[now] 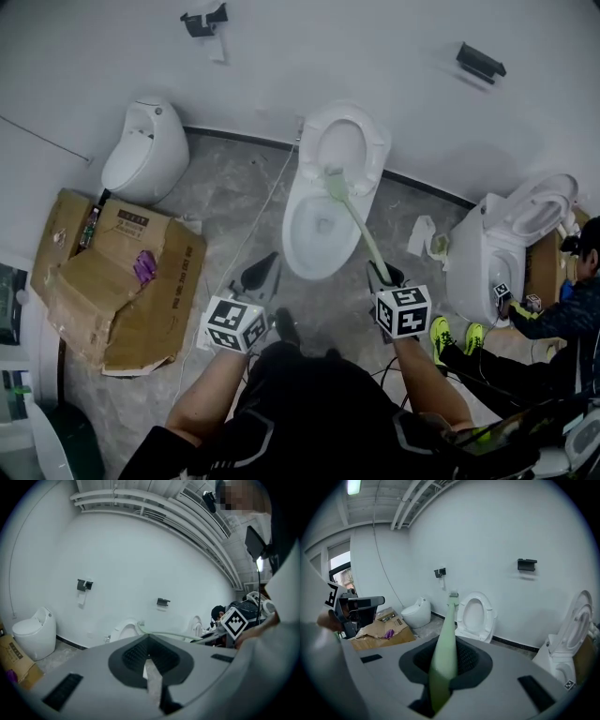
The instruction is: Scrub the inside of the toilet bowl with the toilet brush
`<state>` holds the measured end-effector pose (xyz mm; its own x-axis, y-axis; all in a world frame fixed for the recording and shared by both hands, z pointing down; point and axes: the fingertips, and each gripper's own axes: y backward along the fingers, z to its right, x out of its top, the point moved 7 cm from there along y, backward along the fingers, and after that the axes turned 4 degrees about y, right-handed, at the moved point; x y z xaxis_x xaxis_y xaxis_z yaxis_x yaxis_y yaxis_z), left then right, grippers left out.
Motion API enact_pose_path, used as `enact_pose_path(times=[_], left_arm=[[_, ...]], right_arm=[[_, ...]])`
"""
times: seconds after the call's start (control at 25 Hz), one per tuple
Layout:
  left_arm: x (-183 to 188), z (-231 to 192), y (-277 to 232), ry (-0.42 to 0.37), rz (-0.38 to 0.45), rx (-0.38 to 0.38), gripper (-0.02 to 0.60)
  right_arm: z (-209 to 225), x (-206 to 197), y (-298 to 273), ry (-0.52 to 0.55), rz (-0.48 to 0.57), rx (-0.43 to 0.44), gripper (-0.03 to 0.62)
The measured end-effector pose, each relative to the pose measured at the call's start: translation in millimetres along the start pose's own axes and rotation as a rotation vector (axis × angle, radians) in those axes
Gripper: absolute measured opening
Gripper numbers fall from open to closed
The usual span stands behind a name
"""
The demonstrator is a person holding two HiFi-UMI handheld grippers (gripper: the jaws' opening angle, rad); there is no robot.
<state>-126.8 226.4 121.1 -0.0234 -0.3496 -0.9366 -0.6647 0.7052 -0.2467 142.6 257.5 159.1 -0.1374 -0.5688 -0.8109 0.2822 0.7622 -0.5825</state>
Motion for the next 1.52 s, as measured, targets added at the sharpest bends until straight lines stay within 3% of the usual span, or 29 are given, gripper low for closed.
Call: enact_pose_path(times=[0.6, 0.92, 1.28, 1.52], left_arm=[[1, -105, -50, 0.032, -0.073, -0.078, 0.009], [-28, -118, -96, 0.042, -0.132, -0.052, 0.009], [-65, -119, -140, 0.129, -0.163, -0.027, 0.009], [-104, -125, -158, 0.114, -0.215, 0.005, 0.009]], right_arm=[[-10, 16, -96, -0.031, -0.092, -0.042, 0.063], [29, -15, -143, -0.031, -0.175, -0.014, 0.063], [75, -48, -188, 0.053, -0.256, 0.027, 0.061], [86, -84, -205, 0.078, -0.336, 0.068, 0.062]])
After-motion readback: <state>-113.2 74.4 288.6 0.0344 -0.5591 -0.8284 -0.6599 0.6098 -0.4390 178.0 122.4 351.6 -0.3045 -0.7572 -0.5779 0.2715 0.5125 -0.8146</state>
